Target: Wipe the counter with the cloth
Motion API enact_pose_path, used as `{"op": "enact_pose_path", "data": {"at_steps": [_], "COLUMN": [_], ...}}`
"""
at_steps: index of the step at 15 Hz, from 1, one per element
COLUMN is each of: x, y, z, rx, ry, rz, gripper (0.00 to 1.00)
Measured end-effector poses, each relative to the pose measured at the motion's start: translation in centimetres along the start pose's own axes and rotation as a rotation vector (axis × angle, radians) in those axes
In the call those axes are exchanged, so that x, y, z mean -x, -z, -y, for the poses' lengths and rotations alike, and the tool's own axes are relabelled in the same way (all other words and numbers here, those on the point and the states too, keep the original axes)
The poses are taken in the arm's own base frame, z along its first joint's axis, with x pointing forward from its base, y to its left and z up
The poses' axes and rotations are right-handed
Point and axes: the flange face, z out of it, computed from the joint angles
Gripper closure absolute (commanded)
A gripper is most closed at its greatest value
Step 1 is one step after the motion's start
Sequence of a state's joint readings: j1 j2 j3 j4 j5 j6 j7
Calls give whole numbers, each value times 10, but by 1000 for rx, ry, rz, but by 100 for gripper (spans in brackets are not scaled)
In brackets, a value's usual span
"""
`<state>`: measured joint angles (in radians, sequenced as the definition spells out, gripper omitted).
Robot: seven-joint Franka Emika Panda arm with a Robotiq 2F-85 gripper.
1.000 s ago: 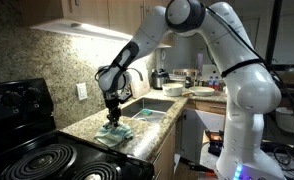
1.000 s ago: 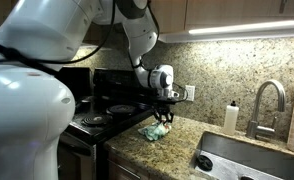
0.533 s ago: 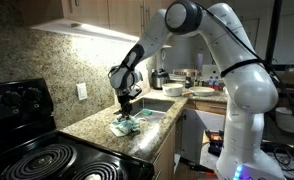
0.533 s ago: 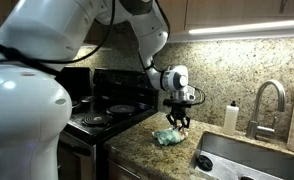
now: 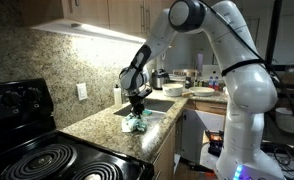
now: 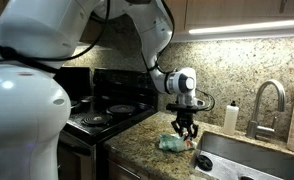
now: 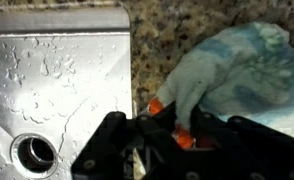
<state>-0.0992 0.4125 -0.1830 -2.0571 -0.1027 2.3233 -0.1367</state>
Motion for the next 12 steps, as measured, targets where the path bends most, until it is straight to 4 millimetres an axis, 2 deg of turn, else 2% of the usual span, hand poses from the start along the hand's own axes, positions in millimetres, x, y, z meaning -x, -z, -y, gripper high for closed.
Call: {"op": "enact_pose_path", "data": {"at_steps": [2, 4, 7, 12], "x": [21, 40, 60, 70], "y": [-5, -8, -12, -11], "z": [4, 18, 54, 125], "rx": [-13, -29, -54, -98], "ry": [-19, -12, 33, 125], "rz": [24, 46, 69, 85], "gripper": [92, 92, 92, 92]}}
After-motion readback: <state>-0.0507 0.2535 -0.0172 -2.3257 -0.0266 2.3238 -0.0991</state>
